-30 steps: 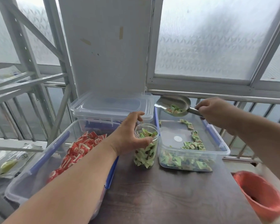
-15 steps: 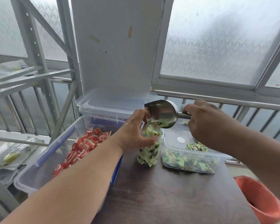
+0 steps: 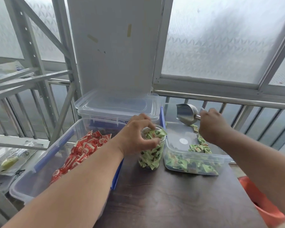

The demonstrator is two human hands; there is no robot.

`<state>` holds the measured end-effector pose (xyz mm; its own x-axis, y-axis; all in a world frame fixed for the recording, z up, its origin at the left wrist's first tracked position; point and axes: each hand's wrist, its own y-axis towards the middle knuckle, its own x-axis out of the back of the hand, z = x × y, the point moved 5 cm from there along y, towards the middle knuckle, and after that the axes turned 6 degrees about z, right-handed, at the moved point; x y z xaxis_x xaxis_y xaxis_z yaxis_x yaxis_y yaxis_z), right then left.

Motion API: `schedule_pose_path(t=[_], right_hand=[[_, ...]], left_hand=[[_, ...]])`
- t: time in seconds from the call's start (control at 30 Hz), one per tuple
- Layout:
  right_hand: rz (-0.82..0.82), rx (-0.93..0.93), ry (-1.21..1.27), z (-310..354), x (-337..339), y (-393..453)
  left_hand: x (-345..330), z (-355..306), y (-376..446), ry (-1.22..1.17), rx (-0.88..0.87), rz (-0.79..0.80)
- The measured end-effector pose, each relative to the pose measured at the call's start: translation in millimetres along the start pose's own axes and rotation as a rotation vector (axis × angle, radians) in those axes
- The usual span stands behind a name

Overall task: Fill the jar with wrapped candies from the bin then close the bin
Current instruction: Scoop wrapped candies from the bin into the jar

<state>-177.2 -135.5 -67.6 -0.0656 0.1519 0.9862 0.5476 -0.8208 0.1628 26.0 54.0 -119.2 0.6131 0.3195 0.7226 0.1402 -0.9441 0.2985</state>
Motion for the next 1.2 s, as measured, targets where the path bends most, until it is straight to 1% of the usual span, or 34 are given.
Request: schedule_pose_path(t=[0.17, 0.33, 0.5, 0.6, 0.7, 0.77, 0.83, 0.9, 1.0, 1.07, 1.2], right_hand=[[0.058, 0.066, -0.018, 18, -39, 36], [0.089, 0.141, -0.007, 30, -62, 45], [0.122, 0.273, -0.057, 15, -46, 37], [0.226, 0.339, -0.01, -8, -23, 23], [0.35, 0.27, 0.091, -34, 5, 4], [0.387, 0.231, 0.136, -46, 20, -6], [0.375, 0.201, 0.058, -56, 31, -7], [0.355, 0.172, -0.08, -65, 39, -3], [0.402, 0.107, -0.25, -71, 43, -2], [0.44, 0.09, -0.252, -66, 45, 0], [0.482, 0.098, -0.145, -50, 31, 3]], left_hand=[[-1, 2, 1, 0.005, 0.085, 0.038], [0, 3, 0, -0.026, 0.108, 0.056], [-2, 5, -1, -0.06, 0.145, 0.063], [-3, 6, -1, -0.086, 0.168, 0.083], [-4, 6, -2, -0.077, 0.179, 0.098], [-3, 5, -1, -0.072, 0.175, 0.101], [-3, 4, -1, -0.084, 0.174, 0.105], [-2, 4, -1, -0.088, 0.173, 0.105], [-2, 4, -2, -0.09, 0.169, 0.103], [-2, 4, -2, -0.092, 0.169, 0.103], [-1, 2, -2, -0.071, 0.164, 0.087]])
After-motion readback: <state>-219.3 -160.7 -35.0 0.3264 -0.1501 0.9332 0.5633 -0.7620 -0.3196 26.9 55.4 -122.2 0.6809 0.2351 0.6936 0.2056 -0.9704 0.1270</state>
